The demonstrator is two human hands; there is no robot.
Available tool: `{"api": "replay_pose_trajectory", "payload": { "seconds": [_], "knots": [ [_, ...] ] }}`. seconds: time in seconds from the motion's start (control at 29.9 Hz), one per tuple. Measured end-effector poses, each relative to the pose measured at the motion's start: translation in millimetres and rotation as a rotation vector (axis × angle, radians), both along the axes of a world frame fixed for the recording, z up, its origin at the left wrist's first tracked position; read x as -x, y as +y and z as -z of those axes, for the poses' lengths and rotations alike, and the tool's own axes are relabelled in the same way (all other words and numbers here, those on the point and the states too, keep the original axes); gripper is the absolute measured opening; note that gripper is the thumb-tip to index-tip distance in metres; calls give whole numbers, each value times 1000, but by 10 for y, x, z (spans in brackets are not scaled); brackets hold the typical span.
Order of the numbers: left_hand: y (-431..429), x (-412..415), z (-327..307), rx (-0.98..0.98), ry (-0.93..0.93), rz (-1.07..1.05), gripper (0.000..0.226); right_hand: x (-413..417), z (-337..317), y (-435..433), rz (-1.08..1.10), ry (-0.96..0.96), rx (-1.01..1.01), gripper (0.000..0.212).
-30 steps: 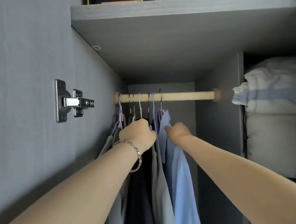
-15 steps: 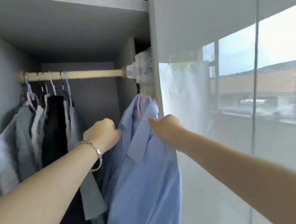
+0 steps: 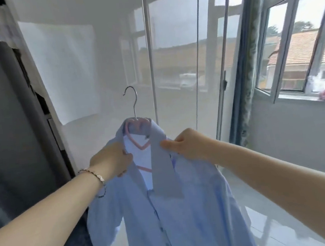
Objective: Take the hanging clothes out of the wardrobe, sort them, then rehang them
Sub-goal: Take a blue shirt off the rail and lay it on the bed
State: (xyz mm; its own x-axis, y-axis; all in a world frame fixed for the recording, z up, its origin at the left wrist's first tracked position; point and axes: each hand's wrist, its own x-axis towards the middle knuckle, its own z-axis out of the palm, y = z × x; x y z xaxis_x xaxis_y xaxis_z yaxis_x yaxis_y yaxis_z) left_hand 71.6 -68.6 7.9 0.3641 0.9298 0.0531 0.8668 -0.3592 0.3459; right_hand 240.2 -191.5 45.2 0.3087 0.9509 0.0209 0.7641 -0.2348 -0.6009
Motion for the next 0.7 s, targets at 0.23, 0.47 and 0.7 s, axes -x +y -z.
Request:
{"api": "replay_pose_trajectory", "payload": {
  "seconds": [0.23, 0.47, 0.7],
  "knots": [
    [-437, -682, 259, 67, -38, 254, 35, -532, 243, -991, 299, 4, -17, 58],
    [-1344, -1502, 789, 98, 14, 615, 31, -470, 689, -2394, 661, 32, -148, 62],
    [-2759, -1962, 1176, 166, 60, 969, 30, 119, 929, -4024, 1029, 110, -253, 61]
  ]
}}
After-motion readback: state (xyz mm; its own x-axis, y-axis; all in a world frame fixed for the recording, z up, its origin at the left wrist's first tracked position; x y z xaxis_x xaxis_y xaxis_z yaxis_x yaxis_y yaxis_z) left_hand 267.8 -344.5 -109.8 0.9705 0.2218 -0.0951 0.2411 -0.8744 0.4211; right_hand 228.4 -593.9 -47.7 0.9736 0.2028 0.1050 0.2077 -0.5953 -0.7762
